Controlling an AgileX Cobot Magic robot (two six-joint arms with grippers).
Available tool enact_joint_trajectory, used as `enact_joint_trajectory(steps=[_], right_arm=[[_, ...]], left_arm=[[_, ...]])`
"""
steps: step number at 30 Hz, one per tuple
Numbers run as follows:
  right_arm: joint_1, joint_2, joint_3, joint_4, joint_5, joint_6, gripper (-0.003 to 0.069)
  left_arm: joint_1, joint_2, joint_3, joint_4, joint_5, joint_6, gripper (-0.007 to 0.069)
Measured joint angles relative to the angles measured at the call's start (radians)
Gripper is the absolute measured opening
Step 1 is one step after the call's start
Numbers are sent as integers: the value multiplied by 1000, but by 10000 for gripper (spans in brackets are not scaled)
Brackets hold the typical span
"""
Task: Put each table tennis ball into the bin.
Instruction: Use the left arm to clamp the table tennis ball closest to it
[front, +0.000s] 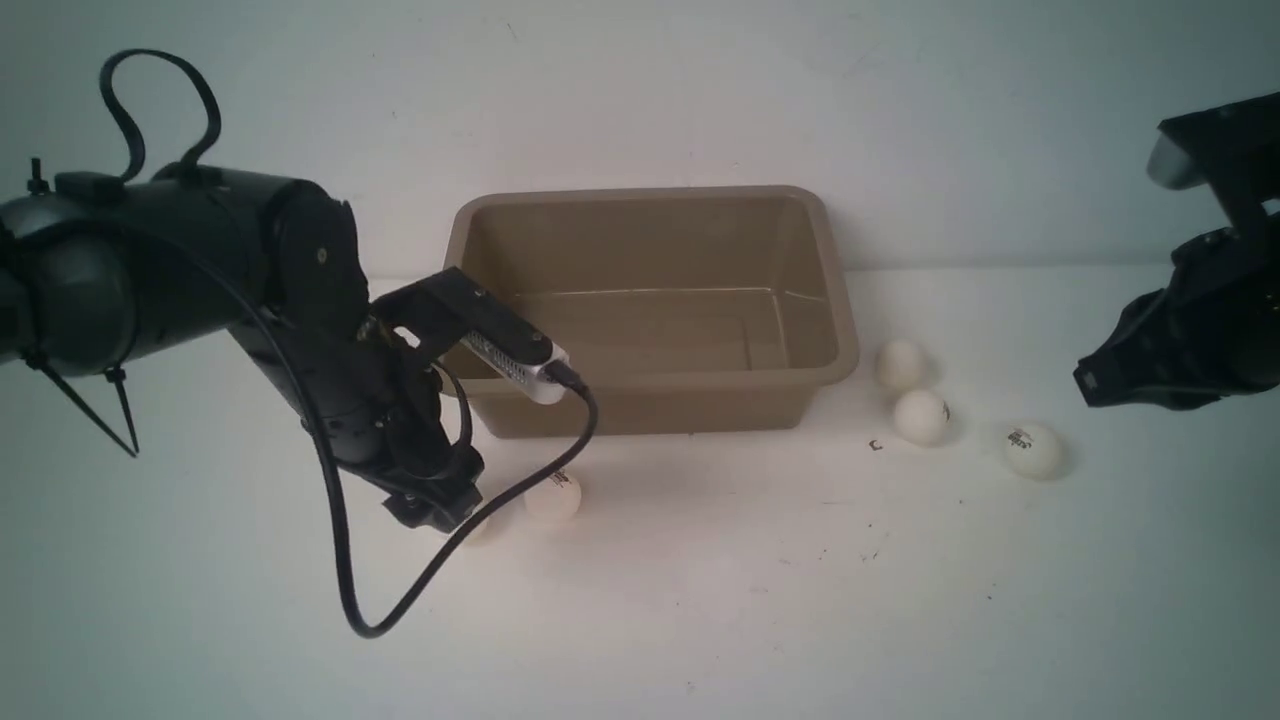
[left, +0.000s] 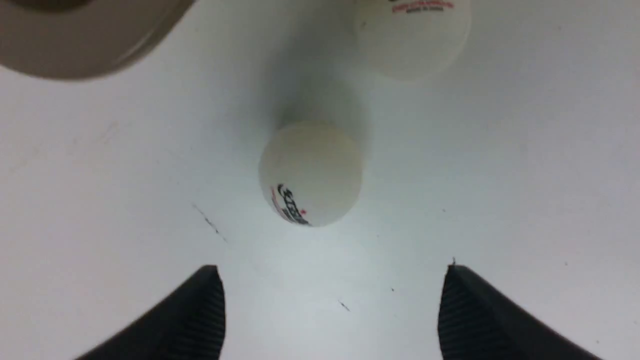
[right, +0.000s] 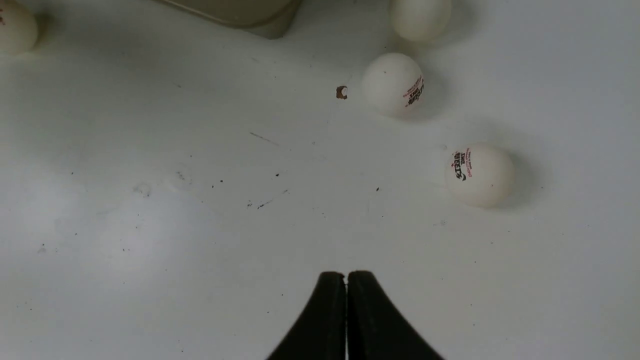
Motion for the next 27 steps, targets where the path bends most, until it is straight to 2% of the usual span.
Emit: enact_joint_trajectory(steps=[6,23,27], right_arm=[[0,0,0,16,2,0,-6],[0,0,0,19,9,-1,-2],[0,0,0,19,10,-1,-2]], left_arm=[[0,51,7,0,-101,17,510],[0,189,7,-2,-207,37,508],[0,208,7,-2,-216,37,449]])
